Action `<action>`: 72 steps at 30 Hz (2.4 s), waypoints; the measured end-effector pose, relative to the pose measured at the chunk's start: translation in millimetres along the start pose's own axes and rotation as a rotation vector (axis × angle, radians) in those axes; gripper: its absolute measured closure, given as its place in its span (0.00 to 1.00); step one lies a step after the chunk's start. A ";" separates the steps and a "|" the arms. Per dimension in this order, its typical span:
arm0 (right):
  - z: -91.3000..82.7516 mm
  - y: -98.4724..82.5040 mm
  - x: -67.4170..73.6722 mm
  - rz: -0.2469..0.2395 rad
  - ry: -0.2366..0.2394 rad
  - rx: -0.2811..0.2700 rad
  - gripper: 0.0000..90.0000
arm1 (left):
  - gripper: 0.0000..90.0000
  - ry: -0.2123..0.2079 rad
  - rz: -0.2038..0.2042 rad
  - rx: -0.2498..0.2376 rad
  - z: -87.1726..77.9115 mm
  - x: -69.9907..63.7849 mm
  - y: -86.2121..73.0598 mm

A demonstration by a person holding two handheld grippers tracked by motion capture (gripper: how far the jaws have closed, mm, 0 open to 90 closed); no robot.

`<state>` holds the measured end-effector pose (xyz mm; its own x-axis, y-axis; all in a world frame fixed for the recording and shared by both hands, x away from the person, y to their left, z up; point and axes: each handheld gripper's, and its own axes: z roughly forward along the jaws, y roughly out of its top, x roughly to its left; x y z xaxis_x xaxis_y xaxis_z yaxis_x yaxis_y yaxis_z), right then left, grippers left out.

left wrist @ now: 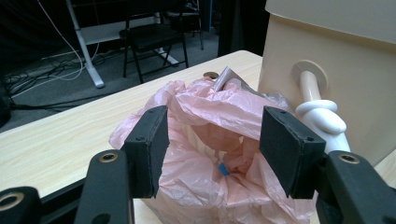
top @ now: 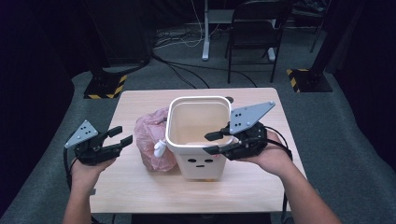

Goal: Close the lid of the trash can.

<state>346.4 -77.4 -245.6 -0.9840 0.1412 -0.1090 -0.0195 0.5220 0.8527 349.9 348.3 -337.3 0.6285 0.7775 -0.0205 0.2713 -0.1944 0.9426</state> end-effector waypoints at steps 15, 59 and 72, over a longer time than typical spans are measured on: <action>-37.9 -23.0 -11.4 0.115 -0.101 -0.145 0.60 | 0.46 -0.009 -0.013 0.004 9.8 4.8 0.9; -57.7 -136.3 -19.6 0.362 -0.594 -0.073 0.55 | 0.46 0.031 -0.014 0.041 25.4 16.4 -9.2; -47.0 -170.7 -17.0 0.418 -0.675 -0.036 0.55 | 0.46 0.031 -0.002 0.067 33.2 14.9 -12.7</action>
<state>358.1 -208.5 -365.4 -0.5908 0.8052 -0.0521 0.3108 0.2867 0.9062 380.0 342.5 -360.6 0.6057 0.7956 -0.0109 0.3213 -0.2320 0.9181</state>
